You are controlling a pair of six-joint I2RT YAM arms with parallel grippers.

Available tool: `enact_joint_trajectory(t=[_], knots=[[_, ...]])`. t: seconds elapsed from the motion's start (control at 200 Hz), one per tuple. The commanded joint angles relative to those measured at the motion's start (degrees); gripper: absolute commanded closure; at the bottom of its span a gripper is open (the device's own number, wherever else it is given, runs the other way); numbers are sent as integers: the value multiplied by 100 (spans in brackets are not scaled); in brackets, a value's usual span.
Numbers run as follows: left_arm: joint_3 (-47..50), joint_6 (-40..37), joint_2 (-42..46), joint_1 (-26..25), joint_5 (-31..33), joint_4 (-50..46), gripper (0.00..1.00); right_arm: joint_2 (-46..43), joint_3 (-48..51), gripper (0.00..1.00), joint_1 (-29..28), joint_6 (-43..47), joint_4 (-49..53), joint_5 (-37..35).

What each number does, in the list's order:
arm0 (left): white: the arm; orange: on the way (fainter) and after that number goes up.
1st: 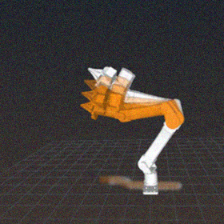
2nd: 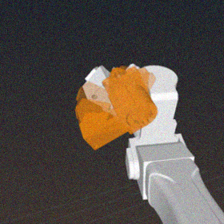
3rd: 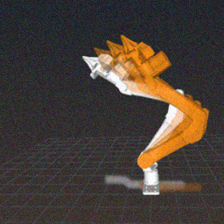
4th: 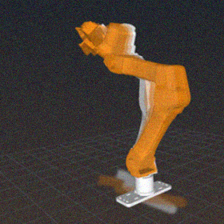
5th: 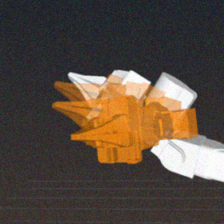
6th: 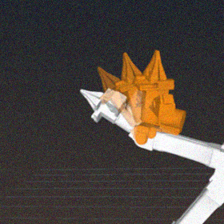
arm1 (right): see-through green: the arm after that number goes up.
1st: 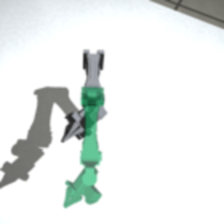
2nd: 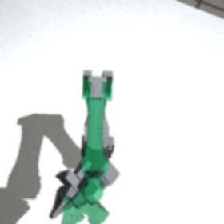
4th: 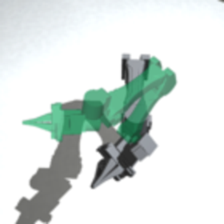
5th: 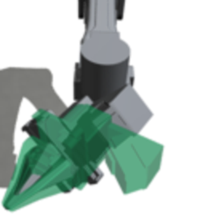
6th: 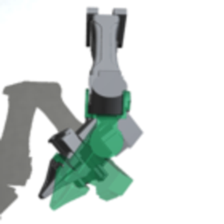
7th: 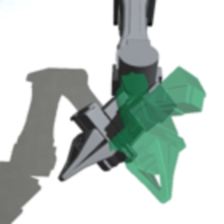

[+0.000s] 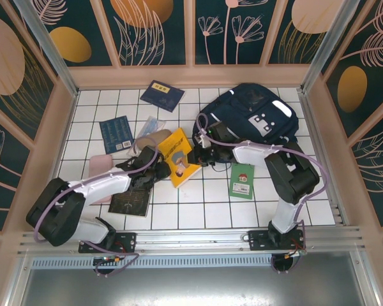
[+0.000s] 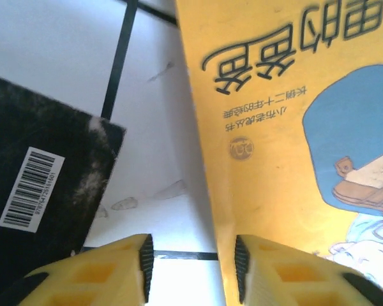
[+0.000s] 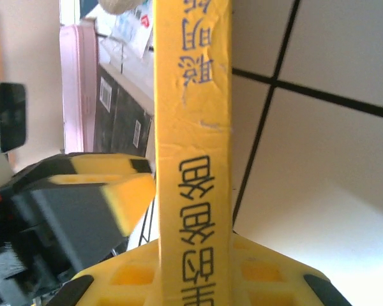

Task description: Pack books, pencil case, and school supplies into a backpack

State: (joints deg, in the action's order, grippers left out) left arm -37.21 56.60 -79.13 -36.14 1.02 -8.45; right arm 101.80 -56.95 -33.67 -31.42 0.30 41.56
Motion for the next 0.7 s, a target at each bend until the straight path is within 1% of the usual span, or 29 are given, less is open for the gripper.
enact_joint_trajectory(t=[0.0, 0.04, 0.13, 0.215, 0.33, 0.495, 0.59, 0.695], knots=[[-459, 9, 409, -9, 443, -109, 35, -616, -255, 100, 201, 37, -78, -94], [-539, 1, 502, -8, 469, 22, 28, -731, -269, 100, 411, -16, -95, -128], [-638, 78, 648, 42, 451, 390, 13, -982, -264, 100, 644, -203, -225, -85], [-656, 175, 673, 217, 33, 873, 2, -1156, -258, 100, 892, -530, -492, 135], [-632, 449, 494, 626, -1070, 1797, 1, -1361, -264, 100, 1137, -931, -859, 397], [-779, 884, -99, 898, -2188, 2942, 1, -1621, -302, 100, 1283, -1350, -1316, 666], [-911, 1089, -417, 903, -2565, 3409, 2, -1727, -286, 100, 1305, -1572, -1603, 816], [-1030, 1184, -611, 916, -2702, 3635, 2, -1812, -200, 100, 1335, -1862, -2020, 995]])
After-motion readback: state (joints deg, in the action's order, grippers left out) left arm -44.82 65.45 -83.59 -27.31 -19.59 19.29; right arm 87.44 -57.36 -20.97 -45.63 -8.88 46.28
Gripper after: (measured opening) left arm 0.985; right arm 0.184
